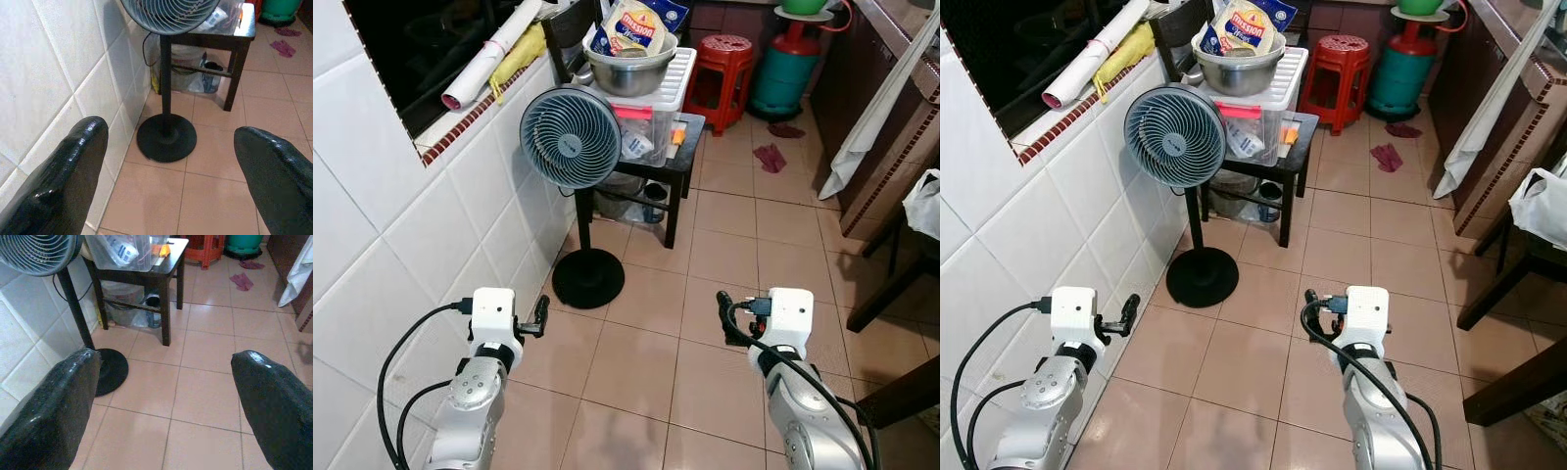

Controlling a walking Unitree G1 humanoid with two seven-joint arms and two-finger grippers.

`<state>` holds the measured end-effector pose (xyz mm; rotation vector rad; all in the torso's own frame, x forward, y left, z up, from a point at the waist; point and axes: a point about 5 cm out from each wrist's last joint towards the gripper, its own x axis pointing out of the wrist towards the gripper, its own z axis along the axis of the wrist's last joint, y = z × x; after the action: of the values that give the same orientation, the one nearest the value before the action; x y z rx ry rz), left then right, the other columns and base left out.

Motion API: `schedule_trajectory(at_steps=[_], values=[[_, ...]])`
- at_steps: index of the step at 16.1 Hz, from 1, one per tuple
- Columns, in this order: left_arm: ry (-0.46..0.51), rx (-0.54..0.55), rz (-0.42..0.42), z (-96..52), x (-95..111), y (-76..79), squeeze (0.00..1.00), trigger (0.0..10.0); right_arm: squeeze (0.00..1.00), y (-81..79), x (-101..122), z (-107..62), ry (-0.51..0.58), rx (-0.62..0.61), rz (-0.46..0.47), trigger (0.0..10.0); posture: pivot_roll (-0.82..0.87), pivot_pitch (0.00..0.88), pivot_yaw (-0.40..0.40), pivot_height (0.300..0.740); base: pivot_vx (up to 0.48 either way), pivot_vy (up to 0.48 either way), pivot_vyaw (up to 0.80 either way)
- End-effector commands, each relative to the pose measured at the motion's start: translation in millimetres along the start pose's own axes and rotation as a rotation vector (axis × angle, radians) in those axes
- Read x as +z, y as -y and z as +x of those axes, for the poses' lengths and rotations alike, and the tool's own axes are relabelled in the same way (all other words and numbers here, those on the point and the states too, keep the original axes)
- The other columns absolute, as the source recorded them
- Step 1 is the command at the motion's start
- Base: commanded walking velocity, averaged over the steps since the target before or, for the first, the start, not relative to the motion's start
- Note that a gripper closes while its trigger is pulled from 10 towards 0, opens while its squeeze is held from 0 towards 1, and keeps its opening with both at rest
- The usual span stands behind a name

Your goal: Setting the table

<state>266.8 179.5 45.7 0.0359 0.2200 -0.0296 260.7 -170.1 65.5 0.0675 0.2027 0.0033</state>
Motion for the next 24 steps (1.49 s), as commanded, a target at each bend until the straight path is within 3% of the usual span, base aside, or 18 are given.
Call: schedule_trajectory(at_steps=[1, 24], values=[[-0.005, 0.001, -0.007, 1.7, 0.7, -1.6, 0.00, 10.0, 0.00, 2.2, -1.9, -1.0, -0.006, -0.009, -0.002, 10.0, -0.02, 0.047, 0.028, 0.740, 0.000, 0.000, 0.00], [-0.006, 0.008, 0.007, 11.8, 6.1, -5.0, 0.00, 10.0, 0.00, 0.9, -1.8, 3.3, -0.032, 0.011, 0.046, 10.0, -0.02, 0.049, 0.033, 0.740, 0.000, 0.000, -0.73]])
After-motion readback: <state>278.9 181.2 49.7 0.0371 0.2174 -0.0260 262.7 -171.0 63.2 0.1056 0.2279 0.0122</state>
